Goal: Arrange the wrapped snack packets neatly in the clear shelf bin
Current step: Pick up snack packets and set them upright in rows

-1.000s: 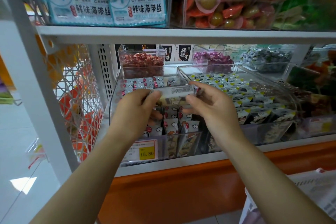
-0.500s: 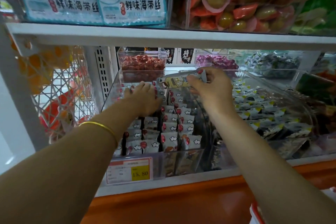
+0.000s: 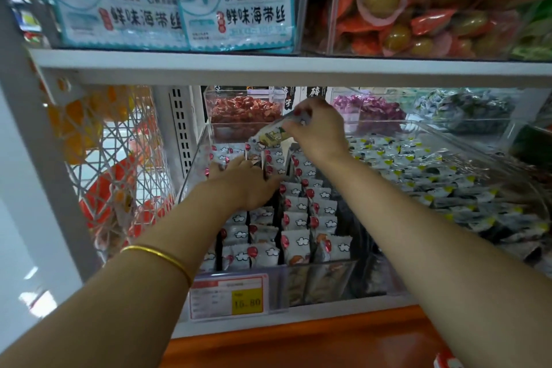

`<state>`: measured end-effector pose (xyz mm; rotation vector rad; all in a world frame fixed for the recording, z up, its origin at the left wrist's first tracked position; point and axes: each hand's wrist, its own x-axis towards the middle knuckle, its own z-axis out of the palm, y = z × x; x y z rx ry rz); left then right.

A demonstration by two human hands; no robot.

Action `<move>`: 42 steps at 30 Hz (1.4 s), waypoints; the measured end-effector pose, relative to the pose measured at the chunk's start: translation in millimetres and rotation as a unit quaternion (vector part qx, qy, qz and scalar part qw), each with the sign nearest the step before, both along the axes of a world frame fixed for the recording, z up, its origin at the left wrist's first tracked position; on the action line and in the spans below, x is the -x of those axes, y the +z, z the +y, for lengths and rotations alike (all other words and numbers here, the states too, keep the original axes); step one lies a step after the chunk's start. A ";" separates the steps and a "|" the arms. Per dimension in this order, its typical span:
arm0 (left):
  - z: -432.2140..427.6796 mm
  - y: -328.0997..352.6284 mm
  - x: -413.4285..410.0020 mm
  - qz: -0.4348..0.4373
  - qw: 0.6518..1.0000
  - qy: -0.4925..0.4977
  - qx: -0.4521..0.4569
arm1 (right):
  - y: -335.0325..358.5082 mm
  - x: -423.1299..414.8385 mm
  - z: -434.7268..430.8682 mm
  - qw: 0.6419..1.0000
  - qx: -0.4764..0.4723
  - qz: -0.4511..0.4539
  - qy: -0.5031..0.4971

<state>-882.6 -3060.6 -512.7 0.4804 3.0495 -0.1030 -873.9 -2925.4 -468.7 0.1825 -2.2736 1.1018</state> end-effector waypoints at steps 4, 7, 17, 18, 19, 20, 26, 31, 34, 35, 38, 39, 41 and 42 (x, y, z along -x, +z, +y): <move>-5.8 -0.8 -6.3 0.008 1.000 -0.004 -0.026 | 1.3 23.6 -16.3 0.989 -0.151 -0.004 -0.003; -6.4 -1.8 -12.8 0.023 0.998 -0.002 -0.059 | -0.3 34.5 -23.1 0.968 -0.246 -0.042 0.018; -15.8 1.7 -33.5 0.019 0.996 0.010 -0.086 | -23.1 60.5 -35.3 0.905 -0.378 -0.167 0.096; -16.8 1.2 -34.9 0.018 0.996 0.007 -0.082 | -22.6 62.5 -34.2 0.905 -0.377 -0.174 0.092; -17.5 0.4 -36.4 0.017 0.997 0.004 -0.081 | -19.8 64.2 -33.1 0.910 -0.366 -0.175 0.089; -18.1 -0.4 -37.7 0.016 0.996 0.002 -0.085 | -16.0 66.5 -32.0 0.918 -0.349 -0.170 0.084; -18.8 -1.9 -40.7 0.016 0.995 0.000 -0.102 | -17.6 83.6 -37.4 0.934 -0.342 -0.095 -0.038; -19.2 -3.9 -41.1 0.015 0.994 0.001 -0.110 | -29.0 89.4 -48.8 0.889 -0.447 -0.048 -0.092; -18.8 -4.8 -41.2 0.016 0.991 0.002 -0.131 | -22.7 87.7 -49.7 0.901 -0.423 -0.051 -0.084; -18.7 -4.4 -41.5 0.018 0.990 0.002 -0.139 | -19.1 86.0 -49.2 0.917 -0.388 -0.055 -0.078; -19.4 -0.8 -45.1 0.039 0.985 0.002 -0.167 | -8.4 76.7 -45.3 0.967 -0.235 -0.073 -0.061; -20.1 1.2 -47.4 0.050 0.982 0.002 -0.182 | -5.8 70.7 -42.3 0.978 -0.191 -0.059 -0.063; -21.5 6.1 -53.3 0.067 0.973 -0.001 -0.220 | -1.9 53.0 -34.8 0.991 -0.115 0.001 -0.073; -21.9 8.4 -57.1 0.070 0.968 -0.003 -0.241 | -0.3 40.2 -30.4 0.994 -0.076 0.034 -0.075</move>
